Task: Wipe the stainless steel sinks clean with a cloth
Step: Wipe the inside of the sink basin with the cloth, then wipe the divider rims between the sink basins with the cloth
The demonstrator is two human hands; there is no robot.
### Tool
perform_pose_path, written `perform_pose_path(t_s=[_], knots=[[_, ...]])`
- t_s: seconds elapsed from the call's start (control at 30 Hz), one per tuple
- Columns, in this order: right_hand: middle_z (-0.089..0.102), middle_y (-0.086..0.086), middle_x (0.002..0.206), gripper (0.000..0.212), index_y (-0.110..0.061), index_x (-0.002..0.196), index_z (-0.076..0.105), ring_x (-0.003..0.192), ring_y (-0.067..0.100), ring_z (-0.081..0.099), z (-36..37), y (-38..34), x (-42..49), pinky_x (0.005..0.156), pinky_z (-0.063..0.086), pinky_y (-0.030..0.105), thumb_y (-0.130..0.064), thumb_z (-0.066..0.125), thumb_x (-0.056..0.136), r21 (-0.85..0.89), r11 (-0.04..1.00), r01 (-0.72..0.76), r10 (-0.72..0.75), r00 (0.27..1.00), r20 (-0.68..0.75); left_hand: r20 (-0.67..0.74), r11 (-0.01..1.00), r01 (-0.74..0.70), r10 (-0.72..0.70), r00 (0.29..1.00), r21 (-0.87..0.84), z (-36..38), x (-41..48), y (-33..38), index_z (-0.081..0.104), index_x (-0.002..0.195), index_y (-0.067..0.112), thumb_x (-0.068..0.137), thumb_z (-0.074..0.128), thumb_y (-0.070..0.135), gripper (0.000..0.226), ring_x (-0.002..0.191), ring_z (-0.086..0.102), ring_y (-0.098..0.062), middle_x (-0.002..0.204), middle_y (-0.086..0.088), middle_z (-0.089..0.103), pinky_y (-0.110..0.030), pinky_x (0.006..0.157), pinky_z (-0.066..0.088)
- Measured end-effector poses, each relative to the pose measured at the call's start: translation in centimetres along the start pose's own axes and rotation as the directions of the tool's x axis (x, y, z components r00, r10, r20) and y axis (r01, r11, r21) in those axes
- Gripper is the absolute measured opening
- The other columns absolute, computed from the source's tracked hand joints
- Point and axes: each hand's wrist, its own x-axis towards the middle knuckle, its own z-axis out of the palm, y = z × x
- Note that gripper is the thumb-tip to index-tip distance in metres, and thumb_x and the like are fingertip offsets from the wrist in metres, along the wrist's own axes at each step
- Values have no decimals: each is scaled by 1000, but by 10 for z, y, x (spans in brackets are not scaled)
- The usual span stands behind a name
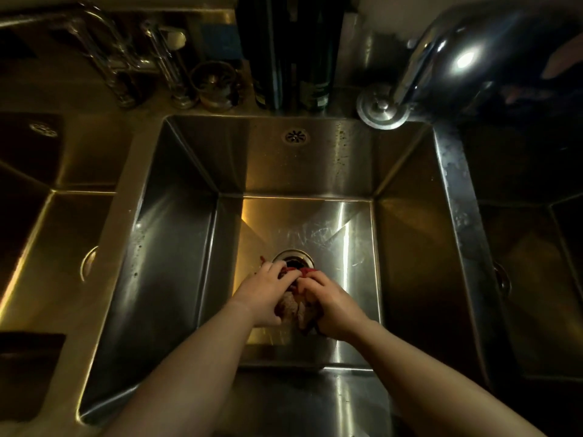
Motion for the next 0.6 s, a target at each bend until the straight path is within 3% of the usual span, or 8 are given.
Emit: perform_pose_path(t_s=[0.13, 0.3, 0.47, 0.6], knots=[[29, -10, 136, 80, -38, 125, 36, 118, 17, 38, -16, -21, -3, 95, 44, 29, -27, 79, 59, 69, 998, -5, 8, 999, -38, -69, 999, 48, -49, 996, -17, -17, -24, 7, 10, 142, 44, 74, 73, 17, 97, 137, 19, -26, 150, -3, 18, -41, 105, 35], [35, -11, 128, 66, -37, 117, 41, 111, 16, 45, -35, -49, -11, 87, 42, 19, -28, 71, 59, 96, 992, 80, -68, 990, -122, -136, 997, 76, -80, 987, -35, -42, -48, 14, 20, 141, 37, 76, 69, 7, 86, 135, 19, -28, 148, -5, 21, -41, 101, 39], [35, -15, 129, 68, -35, 124, 42, 118, 12, 42, -46, -85, -17, 96, 48, 33, -28, 72, 63, 144, 985, 99, -71, 979, -189, -212, 997, 77, -78, 974, -15, -69, -70, 6, 25, 135, 36, 74, 67, 6, 80, 129, 26, -27, 140, -4, 27, -41, 95, 43], [31, -24, 123, 67, -39, 120, 41, 116, 6, 39, -54, -112, -16, 97, 48, 32, -22, 73, 65, 147, 984, 98, -63, 973, -222, -272, 998, 55, -55, 961, -9, -89, -87, -2, 30, 133, 33, 74, 69, 13, 73, 124, 30, -26, 135, -4, 31, -39, 96, 43]])
